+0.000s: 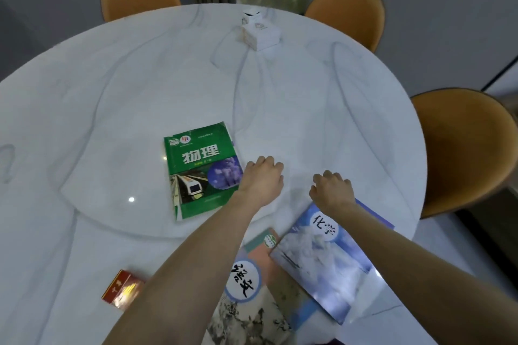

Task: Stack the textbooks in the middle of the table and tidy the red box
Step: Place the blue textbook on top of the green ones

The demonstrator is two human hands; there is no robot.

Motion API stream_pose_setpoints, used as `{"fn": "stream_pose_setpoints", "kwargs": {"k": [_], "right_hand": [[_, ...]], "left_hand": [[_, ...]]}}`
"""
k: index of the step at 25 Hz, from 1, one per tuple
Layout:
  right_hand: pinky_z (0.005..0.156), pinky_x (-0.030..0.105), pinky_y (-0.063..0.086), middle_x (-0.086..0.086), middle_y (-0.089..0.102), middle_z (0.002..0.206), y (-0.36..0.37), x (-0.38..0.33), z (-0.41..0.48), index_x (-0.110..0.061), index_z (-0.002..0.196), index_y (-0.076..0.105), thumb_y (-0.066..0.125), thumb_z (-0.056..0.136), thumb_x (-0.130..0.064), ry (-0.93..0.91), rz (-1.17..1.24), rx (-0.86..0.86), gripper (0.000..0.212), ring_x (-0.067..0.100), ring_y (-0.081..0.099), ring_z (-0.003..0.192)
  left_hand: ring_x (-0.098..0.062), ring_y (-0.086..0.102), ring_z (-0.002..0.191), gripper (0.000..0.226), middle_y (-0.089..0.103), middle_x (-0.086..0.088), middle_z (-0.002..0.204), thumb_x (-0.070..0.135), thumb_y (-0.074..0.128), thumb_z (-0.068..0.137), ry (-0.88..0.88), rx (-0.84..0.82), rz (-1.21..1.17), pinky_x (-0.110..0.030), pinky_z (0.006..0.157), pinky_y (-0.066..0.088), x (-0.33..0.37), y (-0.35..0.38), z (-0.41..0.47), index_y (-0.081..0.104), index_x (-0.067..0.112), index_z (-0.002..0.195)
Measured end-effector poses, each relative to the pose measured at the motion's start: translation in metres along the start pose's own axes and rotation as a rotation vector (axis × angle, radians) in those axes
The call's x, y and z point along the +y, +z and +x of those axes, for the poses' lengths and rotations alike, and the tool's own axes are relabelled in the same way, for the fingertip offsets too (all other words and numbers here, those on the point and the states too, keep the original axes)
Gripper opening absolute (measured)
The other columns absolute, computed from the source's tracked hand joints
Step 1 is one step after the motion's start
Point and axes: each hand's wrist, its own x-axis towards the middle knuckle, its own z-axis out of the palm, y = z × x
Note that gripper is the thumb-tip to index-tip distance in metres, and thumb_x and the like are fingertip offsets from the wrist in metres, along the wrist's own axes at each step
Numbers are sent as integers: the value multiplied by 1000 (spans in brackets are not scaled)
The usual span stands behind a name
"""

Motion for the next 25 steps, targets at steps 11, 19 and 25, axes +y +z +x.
{"fn": "stream_pose_setpoints", "kwargs": {"k": [11, 19, 25], "right_hand": [[92, 43, 41, 13, 55, 118, 57, 61, -89, -9, 117, 52, 39, 94, -25, 310, 117, -110, 31, 31, 49, 112], [85, 41, 50, 17, 49, 118, 90, 55, -137, -6, 118, 47, 49, 92, -22, 632, 501, -80, 30, 33, 53, 103], [85, 40, 50, 19, 46, 118, 97, 46, -141, -5, 116, 47, 52, 89, -15, 877, 809, -27, 30, 36, 56, 101]], "left_hand": [[-29, 49, 109, 30, 55, -13, 117, 24, 38, 96, 166, -149, -16, -38, 82, 42, 79, 53, -16, 50, 8, 118], [-33, 49, 114, 41, 52, -19, 122, 33, 52, 92, -118, -261, -294, -42, 85, 46, 84, 91, -29, 49, 2, 119], [-26, 59, 98, 30, 64, -11, 117, 22, 51, 90, -281, -382, -798, -31, 77, 45, 72, 102, -26, 55, 11, 119]]}}
